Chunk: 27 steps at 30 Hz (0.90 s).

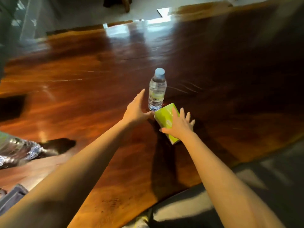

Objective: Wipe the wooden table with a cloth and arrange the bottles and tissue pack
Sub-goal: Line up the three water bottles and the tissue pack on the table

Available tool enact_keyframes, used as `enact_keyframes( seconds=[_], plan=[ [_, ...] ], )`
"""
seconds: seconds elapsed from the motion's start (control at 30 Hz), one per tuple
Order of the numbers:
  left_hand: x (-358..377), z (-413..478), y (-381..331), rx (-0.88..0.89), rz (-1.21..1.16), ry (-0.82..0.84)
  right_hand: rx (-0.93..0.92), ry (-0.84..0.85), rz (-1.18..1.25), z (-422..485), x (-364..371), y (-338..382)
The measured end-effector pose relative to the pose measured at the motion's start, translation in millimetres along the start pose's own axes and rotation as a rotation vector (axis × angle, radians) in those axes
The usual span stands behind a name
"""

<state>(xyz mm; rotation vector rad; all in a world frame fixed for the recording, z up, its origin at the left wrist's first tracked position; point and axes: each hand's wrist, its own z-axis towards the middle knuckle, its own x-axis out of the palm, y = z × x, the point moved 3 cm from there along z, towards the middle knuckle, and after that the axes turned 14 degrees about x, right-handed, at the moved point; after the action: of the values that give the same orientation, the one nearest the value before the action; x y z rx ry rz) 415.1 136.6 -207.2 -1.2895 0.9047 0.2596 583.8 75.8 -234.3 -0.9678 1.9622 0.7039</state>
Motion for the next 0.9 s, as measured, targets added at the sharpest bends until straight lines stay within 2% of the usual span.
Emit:
enact_keyframes(
  seconds=[0.1,0.23,0.5,0.9],
  plan=[
    [7.3,34.8,-12.8,-0.051,-0.206,-0.091,0.038,0.065,0.047,11.3,9.1,-6.1],
    [15.2,64.1,-17.6,-0.142,-0.489,-0.174,0.068,0.046,0.073,17.4,20.4,-3.3],
    [32.9,78.8,-8.7,-0.147,-0.460,-0.293,0.088,-0.037,0.068,22.8,29.5,-1.0],
    [26.4,63.2,-2.8,-0.085,-0.407,-0.375,0.081,-0.047,0.085,23.7,27.0,-0.4]
  ],
)
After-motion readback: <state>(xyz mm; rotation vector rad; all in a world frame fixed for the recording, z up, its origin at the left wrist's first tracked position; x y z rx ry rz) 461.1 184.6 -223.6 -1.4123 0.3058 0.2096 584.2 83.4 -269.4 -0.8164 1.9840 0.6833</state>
